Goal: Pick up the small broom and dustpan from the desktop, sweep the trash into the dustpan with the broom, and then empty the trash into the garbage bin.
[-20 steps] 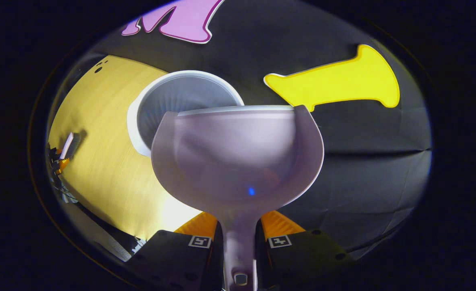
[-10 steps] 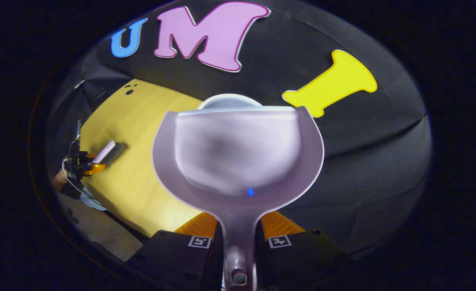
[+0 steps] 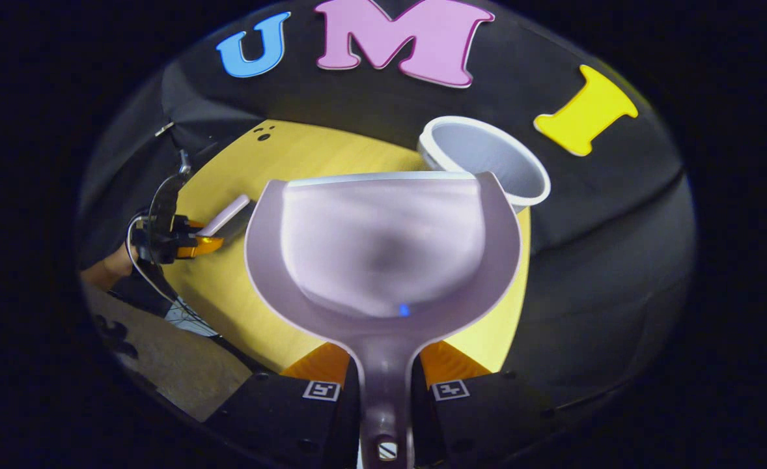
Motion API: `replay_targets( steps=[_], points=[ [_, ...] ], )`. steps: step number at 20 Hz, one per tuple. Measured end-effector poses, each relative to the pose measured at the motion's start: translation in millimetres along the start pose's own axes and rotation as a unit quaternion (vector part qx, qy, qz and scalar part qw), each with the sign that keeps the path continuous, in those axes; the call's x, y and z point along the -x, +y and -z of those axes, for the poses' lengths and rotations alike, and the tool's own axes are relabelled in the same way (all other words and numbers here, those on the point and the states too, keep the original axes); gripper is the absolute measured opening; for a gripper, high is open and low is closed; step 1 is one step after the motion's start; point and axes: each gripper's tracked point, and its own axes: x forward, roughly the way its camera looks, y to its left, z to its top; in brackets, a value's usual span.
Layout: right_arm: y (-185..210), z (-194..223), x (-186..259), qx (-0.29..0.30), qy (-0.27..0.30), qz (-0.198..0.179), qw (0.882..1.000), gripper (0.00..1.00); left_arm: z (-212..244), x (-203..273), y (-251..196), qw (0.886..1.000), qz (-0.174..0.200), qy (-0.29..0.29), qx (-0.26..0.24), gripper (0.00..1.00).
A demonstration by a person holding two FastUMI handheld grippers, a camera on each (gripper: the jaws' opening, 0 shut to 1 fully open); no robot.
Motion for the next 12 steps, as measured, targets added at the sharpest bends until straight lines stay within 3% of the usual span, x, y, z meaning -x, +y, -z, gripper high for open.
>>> replay_targets(
  steps=[6,8,10,12],
  points=[
    [52.1,56.5,-81.2,0.01,0.031,-0.02,0.999,0.33,3.4,-7.0,4.8,1.0,-0.013,0.003,-0.003,0.35],
    [58.1,70.2,-107.3,0.005,0.035,-0.021,0.999,0.33,4.9,-9.8,4.1,1.0,-0.015,0.002,-0.006,0.35],
    [60.7,82.3,-125.7,-0.009,0.045,-0.021,0.999,0.39,7.0,-14.0,3.3,1.0,-0.015,0.003,-0.011,0.35],
    [61.7,90.3,-140.0,-0.023,0.048,-0.022,0.998,0.36,9.2,-18.6,1.7,1.0,-0.016,0.004,-0.016,0.37]
  ],
)
